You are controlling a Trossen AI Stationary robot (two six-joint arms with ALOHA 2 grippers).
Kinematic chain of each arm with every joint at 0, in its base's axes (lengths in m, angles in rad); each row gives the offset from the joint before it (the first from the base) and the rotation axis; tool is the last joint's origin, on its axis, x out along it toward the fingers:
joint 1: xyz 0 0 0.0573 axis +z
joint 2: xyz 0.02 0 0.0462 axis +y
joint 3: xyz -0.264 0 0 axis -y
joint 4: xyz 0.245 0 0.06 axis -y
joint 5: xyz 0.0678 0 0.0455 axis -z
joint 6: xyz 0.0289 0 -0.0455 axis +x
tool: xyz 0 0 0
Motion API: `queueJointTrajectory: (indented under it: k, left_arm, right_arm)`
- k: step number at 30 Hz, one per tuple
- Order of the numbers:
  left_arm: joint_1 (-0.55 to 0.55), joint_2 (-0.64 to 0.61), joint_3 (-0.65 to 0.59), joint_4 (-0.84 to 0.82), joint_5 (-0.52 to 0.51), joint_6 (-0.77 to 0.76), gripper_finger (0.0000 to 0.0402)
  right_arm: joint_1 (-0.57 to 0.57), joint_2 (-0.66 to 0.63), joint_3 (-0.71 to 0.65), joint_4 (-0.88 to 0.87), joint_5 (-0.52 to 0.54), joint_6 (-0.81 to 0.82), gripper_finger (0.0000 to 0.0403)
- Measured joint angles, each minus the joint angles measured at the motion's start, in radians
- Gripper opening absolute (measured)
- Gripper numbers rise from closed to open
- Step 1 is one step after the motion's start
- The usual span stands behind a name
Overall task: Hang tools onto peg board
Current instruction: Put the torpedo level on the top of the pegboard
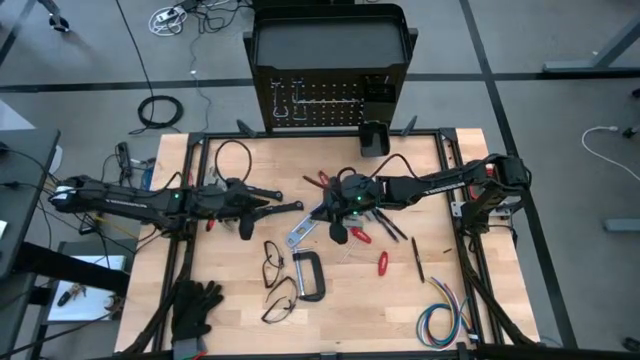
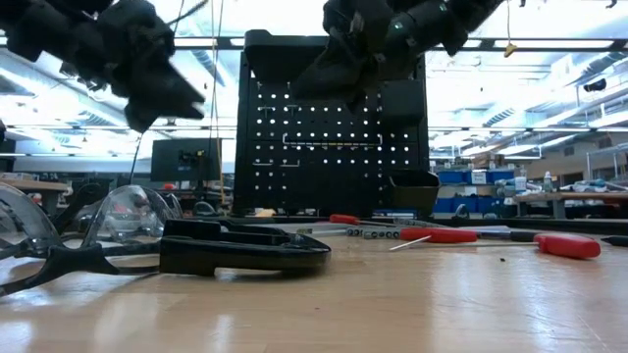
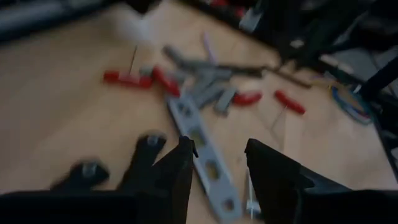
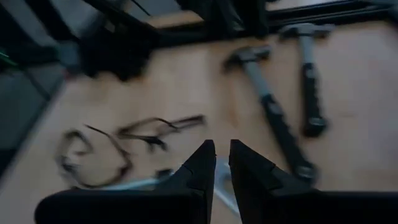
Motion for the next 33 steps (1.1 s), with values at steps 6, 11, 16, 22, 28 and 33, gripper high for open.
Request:
queueJointTrajectory:
  k: [6,11,16,22,28,33]
  left_arm:
    - [-0.059,0.002,0.0,0.135,-0.128,0.071,0.0152]
    - [-0.159,0.002,0.0,0.139,-0.235,0.08,0.0152]
    - [-0.307,0.002,0.0,0.171,-0.476,0.178,0.0152]
    - [-0.375,0.002,0.0,0.253,-0.616,0.23,0.0152]
    - [-0.384,0.002,0.0,0.254,-0.568,0.173,0.0152]
    - [-0.38,0.002,0.0,0.274,-0.572,0.171,0.0152]
  right_arm:
    - [-0.005,0.0,0.086,-0.043,0.086,-0.078,0.006]
    - [-0.017,0.0,0.145,-0.127,0.111,-0.105,0.0052]
    - [-0.01,0.0,0.148,-0.161,0.133,-0.148,0.0038]
    - [0.001,0.0,0.149,-0.206,0.104,-0.215,0.0038]
    - [0.008,0.05,0.169,-0.371,0.095,-0.295,0.0057]
    - [0.007,0.177,0.283,-0.422,0.094,-0.366,0.0089]
